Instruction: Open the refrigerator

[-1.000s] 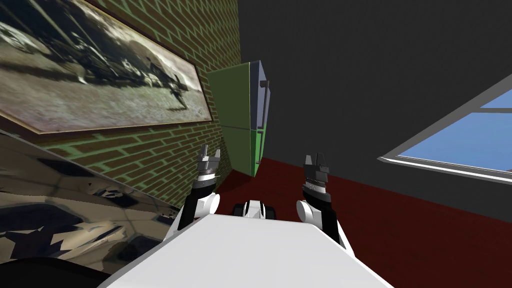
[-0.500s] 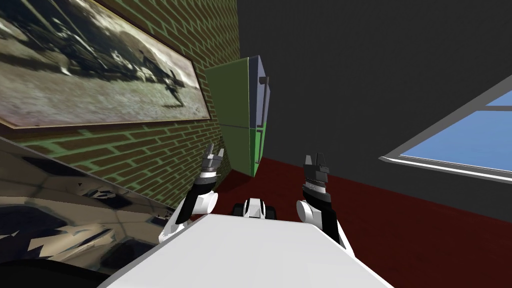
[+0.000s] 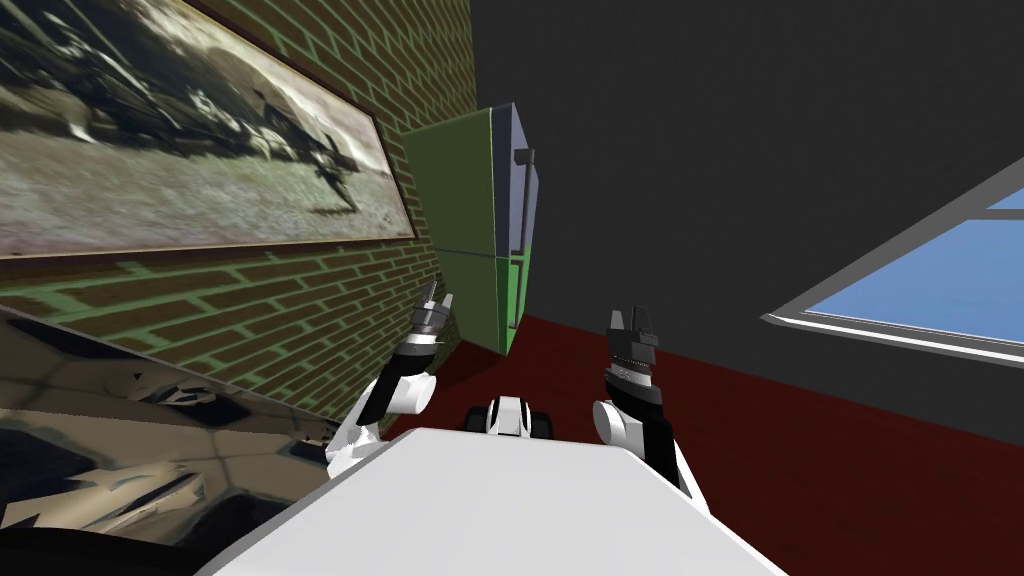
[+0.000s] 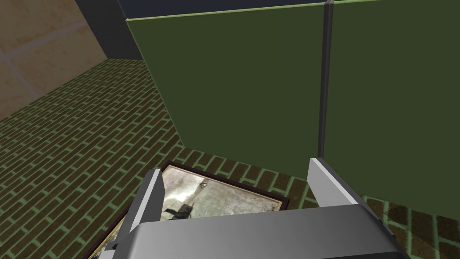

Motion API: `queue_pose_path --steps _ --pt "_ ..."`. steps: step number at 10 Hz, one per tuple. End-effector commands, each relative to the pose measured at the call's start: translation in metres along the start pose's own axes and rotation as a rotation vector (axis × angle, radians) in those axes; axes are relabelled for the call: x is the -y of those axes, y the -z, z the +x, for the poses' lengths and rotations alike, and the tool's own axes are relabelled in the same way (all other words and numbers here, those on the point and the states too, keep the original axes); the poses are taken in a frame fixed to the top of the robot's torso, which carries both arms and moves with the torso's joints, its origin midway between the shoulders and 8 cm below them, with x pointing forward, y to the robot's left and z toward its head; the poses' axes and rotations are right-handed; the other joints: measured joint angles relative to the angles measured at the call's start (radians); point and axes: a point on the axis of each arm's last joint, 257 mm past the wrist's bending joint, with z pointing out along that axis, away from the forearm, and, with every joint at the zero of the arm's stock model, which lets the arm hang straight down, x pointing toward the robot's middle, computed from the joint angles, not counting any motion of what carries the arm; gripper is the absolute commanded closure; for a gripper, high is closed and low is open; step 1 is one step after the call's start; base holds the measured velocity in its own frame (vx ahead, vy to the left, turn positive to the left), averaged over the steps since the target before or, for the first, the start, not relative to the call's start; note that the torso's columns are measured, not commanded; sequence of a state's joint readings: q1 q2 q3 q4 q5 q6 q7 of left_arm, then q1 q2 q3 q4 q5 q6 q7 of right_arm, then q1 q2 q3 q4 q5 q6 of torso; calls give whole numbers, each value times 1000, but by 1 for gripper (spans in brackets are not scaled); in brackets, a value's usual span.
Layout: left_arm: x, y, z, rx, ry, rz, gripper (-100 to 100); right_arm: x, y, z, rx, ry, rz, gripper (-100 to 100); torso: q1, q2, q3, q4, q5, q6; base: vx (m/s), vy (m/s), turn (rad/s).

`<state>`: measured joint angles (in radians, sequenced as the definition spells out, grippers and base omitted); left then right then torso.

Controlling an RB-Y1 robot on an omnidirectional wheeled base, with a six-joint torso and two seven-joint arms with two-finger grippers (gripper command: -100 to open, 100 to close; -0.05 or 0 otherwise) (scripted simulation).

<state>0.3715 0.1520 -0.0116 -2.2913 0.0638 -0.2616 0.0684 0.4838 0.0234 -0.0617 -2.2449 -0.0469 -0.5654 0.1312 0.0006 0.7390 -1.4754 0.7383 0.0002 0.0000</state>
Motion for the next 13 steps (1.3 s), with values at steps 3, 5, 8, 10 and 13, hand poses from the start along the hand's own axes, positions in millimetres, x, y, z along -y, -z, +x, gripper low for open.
queue_pose_path --steps 3,5,8,10,13 --pt "-8 -17 3 -14 1 -42 -100 0 0 0 0 0 0 0 -1 -1 -1 0 0 0 35 -30 -1" --pt "-7 -32 6 -20 8 -52 -100 0 0 0 0 0 0 0 -1 -1 -1 0 0 0 46 -38 -2" --pt "-15 -40 7 -20 12 -90 -100 0 0 0 0 0 0 0 0 -1 -1 0 0 0 41 -29 -1" --pt "-17 -47 8 -21 17 -108 -100 0 0 0 0 0 0 0 -1 -1 -1 0 0 0 37 -27 -1" --pt "-18 -63 11 -25 28 -132 -100 0 0 0 0 0 0 0 -1 -1 -1 0 0 0 40 -30 -1"
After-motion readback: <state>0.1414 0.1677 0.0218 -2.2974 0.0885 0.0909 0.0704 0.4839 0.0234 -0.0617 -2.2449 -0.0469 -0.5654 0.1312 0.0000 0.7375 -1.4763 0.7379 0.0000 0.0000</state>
